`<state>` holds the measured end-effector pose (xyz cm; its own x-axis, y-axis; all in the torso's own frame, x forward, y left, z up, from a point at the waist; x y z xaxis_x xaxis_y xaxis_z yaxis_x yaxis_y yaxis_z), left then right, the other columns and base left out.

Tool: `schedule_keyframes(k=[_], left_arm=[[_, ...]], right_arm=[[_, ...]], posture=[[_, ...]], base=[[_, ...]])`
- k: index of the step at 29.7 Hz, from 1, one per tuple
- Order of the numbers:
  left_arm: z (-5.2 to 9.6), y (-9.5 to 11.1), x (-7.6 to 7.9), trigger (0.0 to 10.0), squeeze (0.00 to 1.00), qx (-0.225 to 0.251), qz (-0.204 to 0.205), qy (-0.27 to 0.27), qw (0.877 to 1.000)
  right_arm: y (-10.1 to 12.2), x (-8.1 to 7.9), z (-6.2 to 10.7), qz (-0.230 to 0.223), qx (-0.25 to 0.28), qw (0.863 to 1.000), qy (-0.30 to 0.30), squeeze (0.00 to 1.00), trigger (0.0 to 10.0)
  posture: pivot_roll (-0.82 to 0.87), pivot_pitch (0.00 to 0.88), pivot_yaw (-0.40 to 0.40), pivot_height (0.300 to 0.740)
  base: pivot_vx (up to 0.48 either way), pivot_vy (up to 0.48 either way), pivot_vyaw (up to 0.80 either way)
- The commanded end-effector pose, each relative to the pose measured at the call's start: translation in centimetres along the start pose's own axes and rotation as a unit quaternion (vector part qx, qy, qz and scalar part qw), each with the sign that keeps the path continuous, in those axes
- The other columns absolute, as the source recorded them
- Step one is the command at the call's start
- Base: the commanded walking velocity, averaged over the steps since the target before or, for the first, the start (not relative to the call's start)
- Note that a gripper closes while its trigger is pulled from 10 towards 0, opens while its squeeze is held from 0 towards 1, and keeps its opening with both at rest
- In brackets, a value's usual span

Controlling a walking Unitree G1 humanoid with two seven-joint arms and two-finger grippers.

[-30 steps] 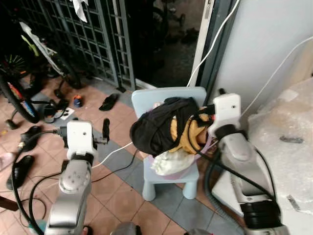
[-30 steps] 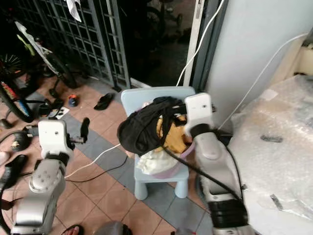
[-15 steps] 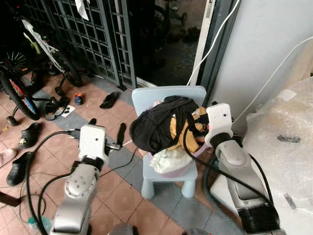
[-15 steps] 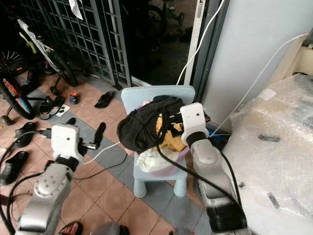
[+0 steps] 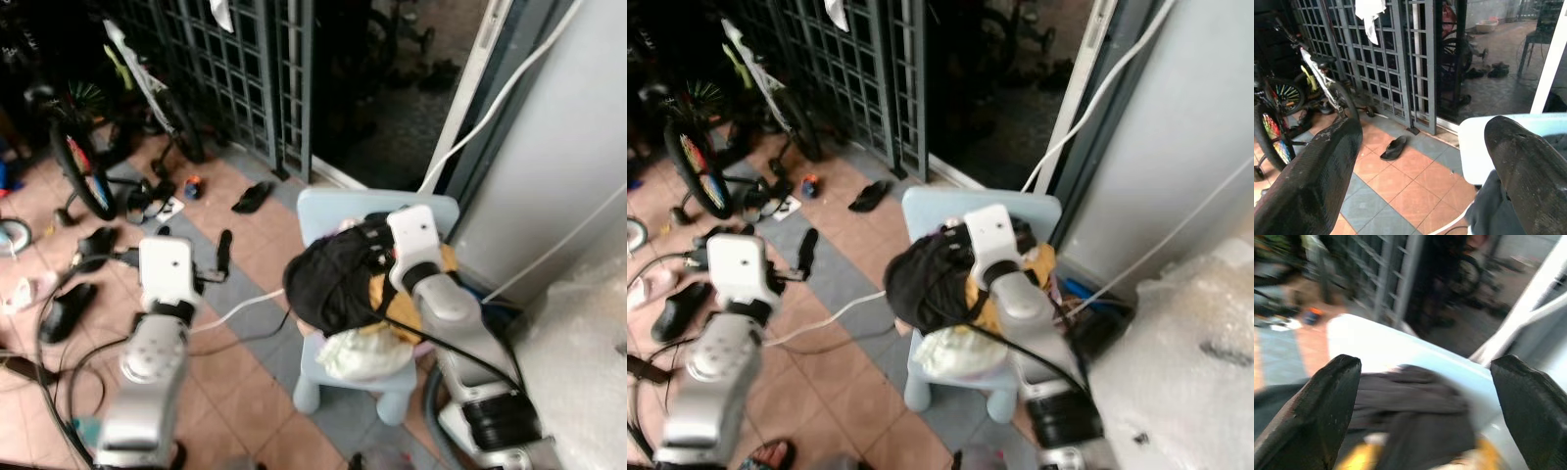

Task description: Clothes washing

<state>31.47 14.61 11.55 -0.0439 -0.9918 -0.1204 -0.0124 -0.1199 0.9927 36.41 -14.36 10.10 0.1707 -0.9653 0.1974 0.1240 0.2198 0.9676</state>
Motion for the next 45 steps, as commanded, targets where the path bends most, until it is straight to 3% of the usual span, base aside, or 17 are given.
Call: schedule_keyframes(k=[1,3,7,10,14,16,20,23,27,28,31,32,33,34,39,41,45], left_arm=[[-0.1,0.1,-1.5,10.0,0.0,-0.004,-0.014,0.023,1.0],[-0.1,0.2,-1.4,10.0,0.0,-0.003,-0.014,0.025,1.0],[-0.1,0.0,-1.0,10.0,0.0,-0.013,-0.001,0.029,0.999],[0.7,0.5,-0.6,10.0,0.0,-0.01,-0.007,0.033,0.999],[1.8,0.4,-0.5,10.0,0.0,-0.023,0.007,0.043,0.999],[2.4,0.2,-0.1,10.0,0.0,-0.036,0.01,0.043,0.998],[3.1,0.2,0.2,10.0,0.0,-0.04,0.01,0.043,0.998],[3.3,0.4,-0.9,10.0,0.0,-0.049,0.004,0.059,0.997],[3.3,0.7,-1.2,10.0,0.0,-0.05,-0.004,0.062,0.997],[3.4,1.0,-1.2,10.0,0.0,-0.049,-0.006,0.061,0.997],[3.7,1.6,-1.5,10.0,0.0,-0.044,-0.011,0.063,0.997],[3.8,1.8,-1.6,10.0,0.0,-0.042,-0.013,0.064,0.997],[3.8,2.3,-1.9,10.0,0.0,-0.038,-0.016,0.069,0.997],[3.8,2.4,-2.0,10.0,0.0,-0.038,-0.016,0.071,0.997],[4.3,2.2,-2.2,10.0,0.0,-0.049,-0.012,0.079,0.996],[4.6,1.6,-1.8,10.0,0.0,-0.058,-0.011,0.076,0.995],[4.5,1.1,-1.5,10.0,0.0,-0.065,-0.005,0.078,0.995]], right_arm=[[1.4,-1.3,-0.5,0.0,0.022,1.0,0.013,0.0,10.0],[1.6,-1.4,-0.6,-0.019,0.029,0.999,0.017,0.0,10.0],[1.1,-2.7,-0.1,-0.01,0.008,0.998,0.055,0.0,10.0],[-1.0,-3.5,0.8,0.001,-0.037,0.997,0.074,0.0,10.0],[-2.1,-4.0,1.0,0.004,-0.065,0.994,0.092,0.0,10.0],[-3.1,-4.6,0.5,0.005,-0.092,0.989,0.112,0.0,10.0],[-3.2,-4.9,-0.1,0.023,-0.092,0.988,0.118,0.0,10.0],[-2.6,-6.0,-1.6,0.021,-0.09,0.988,0.123,0.0,10.0],[-2.3,-7.1,-2.5,0.04,-0.088,0.985,0.14,0.0,10.0],[-2.5,-7.2,-2.8,0.044,-0.093,0.984,0.143,0.0,9.3],[-3.1,-7.1,-3.0,0.041,-0.104,0.984,0.136,0.0,9.1],[-3.2,-7.0,-3.0,0.037,-0.108,0.985,0.133,0.0,6.4],[-3.5,-6.8,-3.1,0.035,-0.116,0.984,0.13,0.0,0.9],[-3.5,-6.7,-3.1,0.035,-0.119,0.984,0.13,0.0,0.0],[-4.9,-6.0,-3.0,0.059,-0.141,0.98,0.129,0.0,0.0],[-5.9,-4.6,-2.6,0.075,-0.158,0.977,0.12,0.0,0.0],[-6.6,-3.4,-2.3,0.092,-0.17,0.974,0.115,0.0,0.0]], posture=[[0.0,0.049,0.027,0.74],[0.0,0.05,0.03,0.74],[0.0,0.062,0.03,0.74],[0.01,0.083,0.015,0.74],[0.03,0.126,0.002,0.74],[0.05,0.145,0.001,0.74],[0.06,0.147,-0.006,0.74],[0.09,0.168,-0.011,0.74],[0.13,0.173,0.002,0.74],[0.15,0.163,0.007,0.74],[0.17,0.153,0.004,0.74],[0.17,0.153,0.004,0.74],[0.18,0.166,-0.003,0.74],[0.18,0.166,-0.003,0.74],[0.15,0.192,-0.021,0.74],[0.13,0.187,-0.04,0.74],[0.08,0.168,-0.036,0.74]], base=[[0.0,0.0,0.0],[0.0,0.0,0.0],[0.0,0.0,0.0],[0.0,0.0,0.0],[0.0,0.0,0.0],[0.0,0.0,0.0],[0.0,0.0,0.0],[0.0,0.0,0.0],[0.0,0.0,0.0],[0.0,0.0,0.0],[0.0,0.0,0.0],[0.0,0.0,0.0],[0.0,0.0,0.0],[0.0,0.0,0.0],[0.0,0.0,0.0],[0.0,0.0,0.0],[0.0,0.0,0.0]])
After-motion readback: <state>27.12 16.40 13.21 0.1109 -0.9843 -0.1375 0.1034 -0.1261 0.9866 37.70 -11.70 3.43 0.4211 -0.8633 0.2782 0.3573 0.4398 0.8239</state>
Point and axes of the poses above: a point about 5 cm out from each wrist's last joint towards the gripper, its own z axis pointing back from the gripper into the wrist, its own y axis along the axis of the wrist's last joint, x = y × z, the point moved 6 cm from there along -z, pointing out of the wrist towards the gripper, and after that the axes turned 4 degrees about -z, right-handed, at the moved point
